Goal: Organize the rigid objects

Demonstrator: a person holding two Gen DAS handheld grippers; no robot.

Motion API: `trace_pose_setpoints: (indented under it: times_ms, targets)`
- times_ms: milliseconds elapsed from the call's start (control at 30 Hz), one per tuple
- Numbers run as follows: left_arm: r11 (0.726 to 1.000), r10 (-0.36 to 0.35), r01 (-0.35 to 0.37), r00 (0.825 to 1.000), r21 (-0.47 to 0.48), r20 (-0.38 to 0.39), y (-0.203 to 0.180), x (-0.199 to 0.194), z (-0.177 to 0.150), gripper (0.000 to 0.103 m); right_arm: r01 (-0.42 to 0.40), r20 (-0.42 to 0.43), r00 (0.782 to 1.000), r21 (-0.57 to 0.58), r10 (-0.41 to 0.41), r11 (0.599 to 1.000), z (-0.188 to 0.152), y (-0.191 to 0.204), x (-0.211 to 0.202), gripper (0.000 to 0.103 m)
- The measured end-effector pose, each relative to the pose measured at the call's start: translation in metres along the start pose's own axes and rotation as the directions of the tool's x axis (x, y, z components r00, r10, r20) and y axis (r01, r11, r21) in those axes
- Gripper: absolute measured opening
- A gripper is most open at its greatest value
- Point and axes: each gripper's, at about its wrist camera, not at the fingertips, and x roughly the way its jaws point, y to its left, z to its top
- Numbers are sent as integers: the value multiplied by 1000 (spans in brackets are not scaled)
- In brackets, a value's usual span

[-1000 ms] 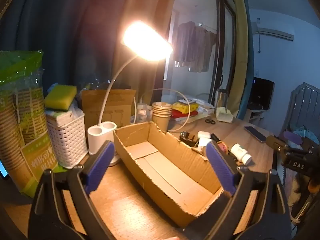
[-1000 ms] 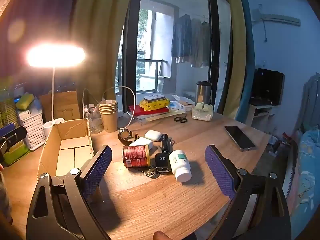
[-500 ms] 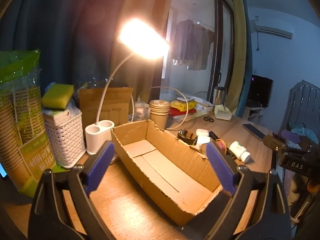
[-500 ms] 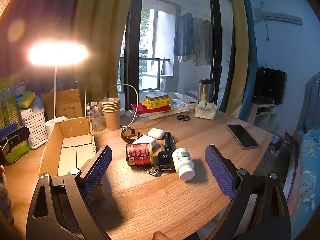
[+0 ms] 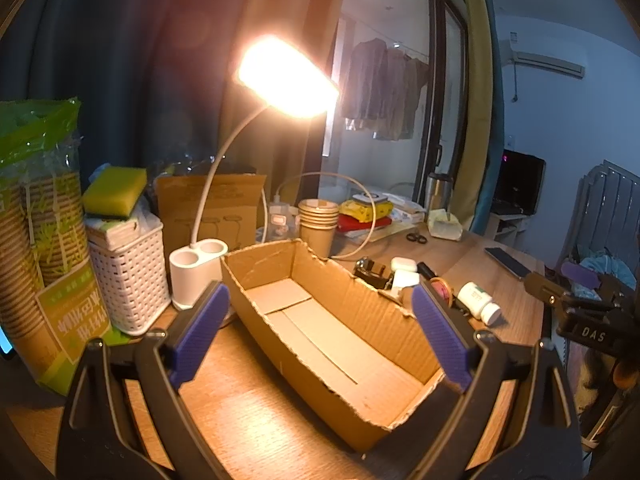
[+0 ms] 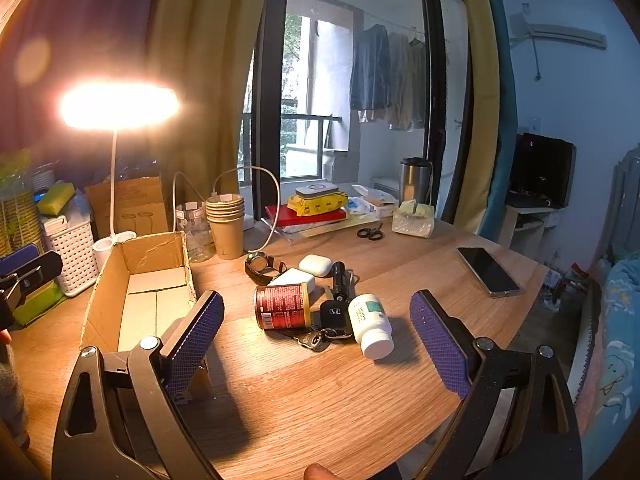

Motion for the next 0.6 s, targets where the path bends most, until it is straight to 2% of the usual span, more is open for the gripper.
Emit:
trace_pose_setpoints:
  times_ms: [600]
  targets:
    - [1000, 0, 0, 1000, 4, 3, -3, -1, -2, 94, -4, -6, 1000, -3, 4, 1000, -1, 2, -1, 96]
